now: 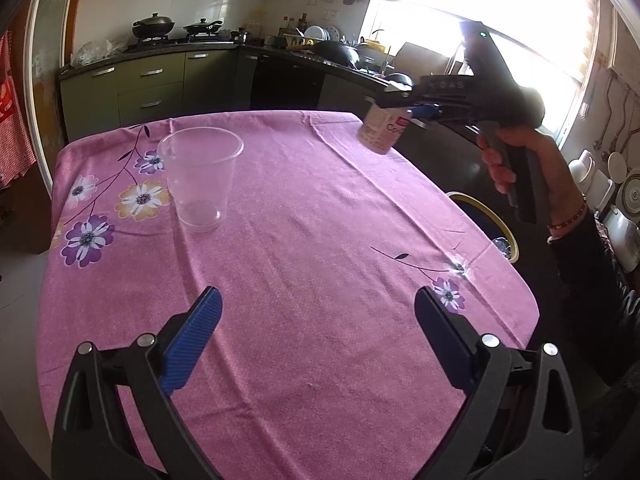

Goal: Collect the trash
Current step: 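Carry the white bottle over the bin and open the right gripper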

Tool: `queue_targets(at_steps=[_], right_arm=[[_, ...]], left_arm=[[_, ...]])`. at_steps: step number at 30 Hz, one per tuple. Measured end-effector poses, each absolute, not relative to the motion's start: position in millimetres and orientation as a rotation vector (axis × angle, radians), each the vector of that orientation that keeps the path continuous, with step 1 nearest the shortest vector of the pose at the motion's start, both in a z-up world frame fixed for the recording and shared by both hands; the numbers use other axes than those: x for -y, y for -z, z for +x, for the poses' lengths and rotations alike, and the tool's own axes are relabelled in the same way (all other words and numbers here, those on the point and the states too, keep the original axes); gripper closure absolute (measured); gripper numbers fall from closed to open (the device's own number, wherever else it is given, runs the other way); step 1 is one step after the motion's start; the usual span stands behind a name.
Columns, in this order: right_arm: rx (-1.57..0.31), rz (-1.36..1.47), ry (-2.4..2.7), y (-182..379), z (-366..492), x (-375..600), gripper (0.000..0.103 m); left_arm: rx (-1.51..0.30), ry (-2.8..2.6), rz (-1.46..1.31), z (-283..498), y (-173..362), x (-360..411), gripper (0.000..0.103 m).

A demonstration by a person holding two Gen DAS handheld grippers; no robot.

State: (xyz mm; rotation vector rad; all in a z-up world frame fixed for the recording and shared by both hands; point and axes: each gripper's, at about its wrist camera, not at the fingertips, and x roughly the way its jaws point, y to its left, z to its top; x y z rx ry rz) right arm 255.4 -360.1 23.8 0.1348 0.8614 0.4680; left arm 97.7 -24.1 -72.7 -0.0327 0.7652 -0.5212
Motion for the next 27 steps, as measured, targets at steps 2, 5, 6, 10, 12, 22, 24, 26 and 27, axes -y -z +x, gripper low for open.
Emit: queue_targets(at_steps=[2,5,6,10,12,22,24,26,27], right_arm=[[-0.847,0.146,-0.397,-29,240,397,0.054],[-0.851,0.180,-0.248,-29,220,469,0.054],[-0.856,0.200,-0.192,-25,214,495,0.054],[-0.893,0.257,-0.005,-1,202,576,0.054],[-0.920,0.278,0.061,15,201,605,0.054],[-0.966,0.323,0.267,76,203,677,0.043],[-0.932,0.311,0.252,67,191,672,0.043],[-0.892,0.297,0.236,55,174,662,0.042],[-0.869,0.294,0.224,48,165,656,0.040]], left_arm=[[-0.761,0.536,-0.025,97,71,31,0.011],[-0.761,0.554,-0.020,99,71,40,0.011],[-0.762,0.559,-0.018,99,72,44,0.011],[-0.765,0.577,0.001,101,70,58,0.011],[-0.764,0.587,0.013,100,69,66,0.011],[-0.769,0.576,0.046,98,67,74,0.011],[-0.771,0.570,0.037,100,68,72,0.011],[-0.774,0.562,0.033,101,70,70,0.011],[-0.774,0.559,0.032,102,70,69,0.011]])
